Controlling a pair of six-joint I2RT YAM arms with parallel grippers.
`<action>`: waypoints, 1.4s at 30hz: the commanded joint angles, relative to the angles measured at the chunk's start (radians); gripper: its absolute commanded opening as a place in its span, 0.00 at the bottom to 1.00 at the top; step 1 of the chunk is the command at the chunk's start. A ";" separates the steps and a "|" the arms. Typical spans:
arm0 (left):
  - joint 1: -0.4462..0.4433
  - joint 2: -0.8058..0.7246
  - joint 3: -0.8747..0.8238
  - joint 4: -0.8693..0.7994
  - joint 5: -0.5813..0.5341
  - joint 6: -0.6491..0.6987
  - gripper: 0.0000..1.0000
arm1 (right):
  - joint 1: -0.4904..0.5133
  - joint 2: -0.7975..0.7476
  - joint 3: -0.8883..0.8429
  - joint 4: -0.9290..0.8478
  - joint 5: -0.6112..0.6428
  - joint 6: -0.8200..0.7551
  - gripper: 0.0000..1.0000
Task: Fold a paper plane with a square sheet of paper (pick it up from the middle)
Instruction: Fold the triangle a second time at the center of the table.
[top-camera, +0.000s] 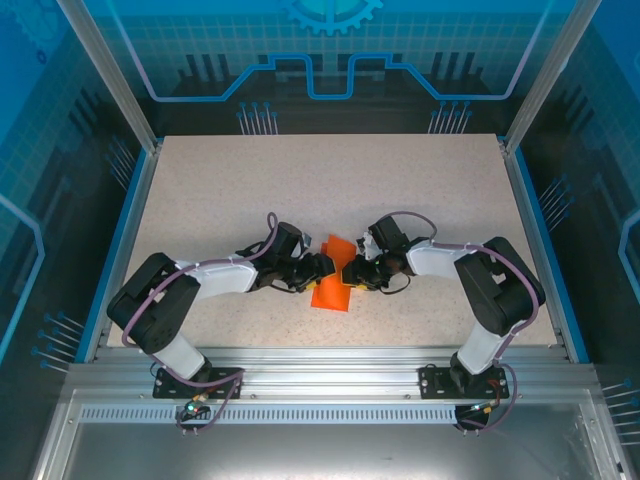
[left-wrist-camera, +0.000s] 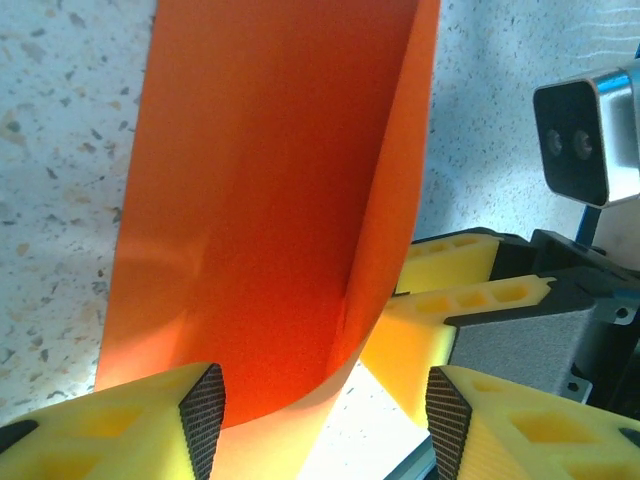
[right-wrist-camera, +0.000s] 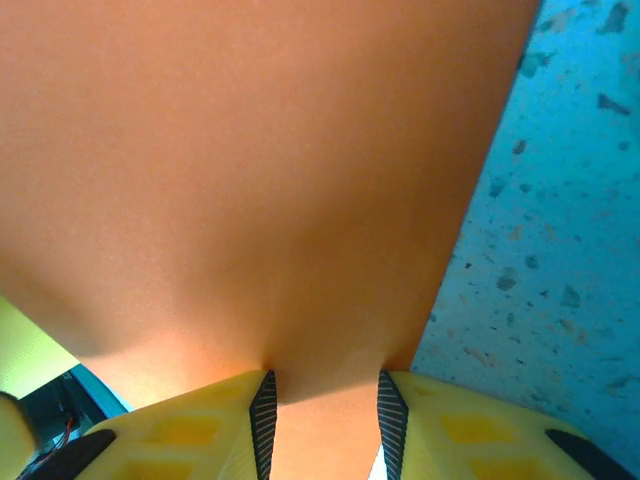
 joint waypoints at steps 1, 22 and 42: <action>0.015 0.025 0.011 0.049 0.040 0.023 0.60 | -0.008 -0.026 -0.013 -0.026 -0.002 -0.016 0.35; 0.019 0.044 -0.017 0.135 0.123 0.017 0.59 | -0.010 -0.052 -0.020 -0.032 0.003 -0.006 0.35; 0.071 0.065 0.080 0.046 0.233 0.261 0.59 | -0.010 -0.053 -0.030 -0.020 0.001 -0.004 0.35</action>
